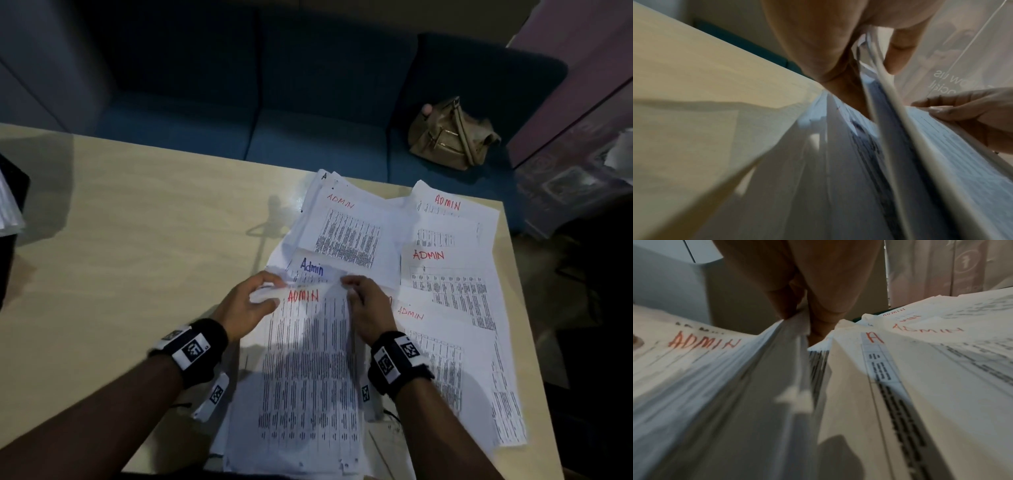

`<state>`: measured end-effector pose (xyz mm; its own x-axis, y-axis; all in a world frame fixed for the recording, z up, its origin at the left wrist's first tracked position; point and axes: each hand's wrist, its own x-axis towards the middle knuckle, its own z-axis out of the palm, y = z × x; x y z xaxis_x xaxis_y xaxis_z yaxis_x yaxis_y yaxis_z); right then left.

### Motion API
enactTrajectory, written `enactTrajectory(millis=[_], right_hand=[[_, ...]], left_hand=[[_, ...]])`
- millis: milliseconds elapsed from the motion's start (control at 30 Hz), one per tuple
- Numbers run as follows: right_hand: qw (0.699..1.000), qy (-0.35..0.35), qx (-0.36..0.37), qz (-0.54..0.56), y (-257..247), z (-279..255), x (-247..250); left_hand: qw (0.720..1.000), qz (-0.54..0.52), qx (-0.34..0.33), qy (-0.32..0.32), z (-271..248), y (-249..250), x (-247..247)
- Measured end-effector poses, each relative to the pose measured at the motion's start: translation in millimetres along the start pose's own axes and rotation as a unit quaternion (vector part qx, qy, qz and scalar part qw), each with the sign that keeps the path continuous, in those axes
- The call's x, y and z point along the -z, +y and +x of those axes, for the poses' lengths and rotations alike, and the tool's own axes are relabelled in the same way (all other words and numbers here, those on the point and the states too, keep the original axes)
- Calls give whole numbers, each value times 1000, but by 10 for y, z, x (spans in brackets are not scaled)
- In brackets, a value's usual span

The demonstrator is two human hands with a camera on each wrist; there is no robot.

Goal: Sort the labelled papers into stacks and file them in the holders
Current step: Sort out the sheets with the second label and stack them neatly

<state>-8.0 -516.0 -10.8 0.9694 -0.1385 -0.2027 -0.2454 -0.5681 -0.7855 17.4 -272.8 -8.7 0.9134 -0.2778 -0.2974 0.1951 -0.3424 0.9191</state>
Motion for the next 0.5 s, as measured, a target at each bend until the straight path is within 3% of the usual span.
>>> enactTrajectory(millis=[67,133,233,300,400,500], right_hand=[[1000,-4,3,-2,3,1,46],[999,39,-29,23,42,-5,222],[978,168,-122,23,405,-139,677],[946,218,-231,-67,772,-351,959],[876,186,-417,-157,1152,-778,1177],[874,166,-434,-142,1280,-997,1200]], left_hand=[[1000,1,9,21,-9,-93,-19],[999,4,11,30,-27,-181,-35],[999,-7,14,28,-31,-258,-71],[1000,-3,18,24,-38,-261,-87],[998,-10,54,15,-64,-259,-92],[994,-32,102,11,-125,-283,-114]])
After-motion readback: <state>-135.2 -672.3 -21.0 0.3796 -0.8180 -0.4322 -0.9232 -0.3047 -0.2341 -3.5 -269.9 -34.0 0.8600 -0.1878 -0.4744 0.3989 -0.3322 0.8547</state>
